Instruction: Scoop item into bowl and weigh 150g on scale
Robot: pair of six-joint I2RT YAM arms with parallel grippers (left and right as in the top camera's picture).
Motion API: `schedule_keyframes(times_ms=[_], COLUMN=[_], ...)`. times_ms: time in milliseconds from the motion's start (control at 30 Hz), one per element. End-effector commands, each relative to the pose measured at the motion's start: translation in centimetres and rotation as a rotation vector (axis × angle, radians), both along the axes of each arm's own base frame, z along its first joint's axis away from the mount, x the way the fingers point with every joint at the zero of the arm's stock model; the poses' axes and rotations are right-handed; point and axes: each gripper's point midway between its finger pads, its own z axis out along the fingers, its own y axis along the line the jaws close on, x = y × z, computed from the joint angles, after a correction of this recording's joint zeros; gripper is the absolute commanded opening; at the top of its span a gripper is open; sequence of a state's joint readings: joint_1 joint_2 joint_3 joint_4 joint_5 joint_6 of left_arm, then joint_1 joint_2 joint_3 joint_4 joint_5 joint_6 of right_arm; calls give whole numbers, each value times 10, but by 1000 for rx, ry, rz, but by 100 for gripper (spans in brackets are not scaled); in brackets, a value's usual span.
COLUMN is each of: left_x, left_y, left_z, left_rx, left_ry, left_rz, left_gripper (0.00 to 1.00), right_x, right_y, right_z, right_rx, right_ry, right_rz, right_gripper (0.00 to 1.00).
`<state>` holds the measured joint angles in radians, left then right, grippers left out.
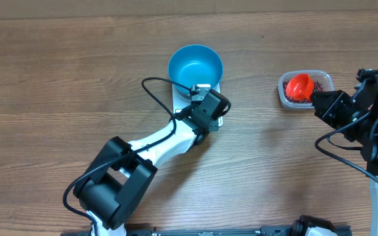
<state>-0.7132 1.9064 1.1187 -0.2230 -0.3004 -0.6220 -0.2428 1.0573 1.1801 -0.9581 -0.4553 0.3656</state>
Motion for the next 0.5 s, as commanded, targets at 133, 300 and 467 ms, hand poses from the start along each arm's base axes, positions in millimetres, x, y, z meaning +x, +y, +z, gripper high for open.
schedule_keyframes(times_ms=[133,300,467], left_x=[3,2,0], left_y=[4,5,6], left_z=[-14,-15,-16], left_rx=[39,43,49], left_ry=[1,6,13], left_rz=[1,1,2], left_gripper=[4,4,4], right_x=[0,0,0], right_y=[-3,-3,-3], right_z=[14,14,14], right_rx=[-26,-34,-34], right_ry=[-45,-48,-48], right_rz=[-6,1,1], right_gripper=[4,4,4])
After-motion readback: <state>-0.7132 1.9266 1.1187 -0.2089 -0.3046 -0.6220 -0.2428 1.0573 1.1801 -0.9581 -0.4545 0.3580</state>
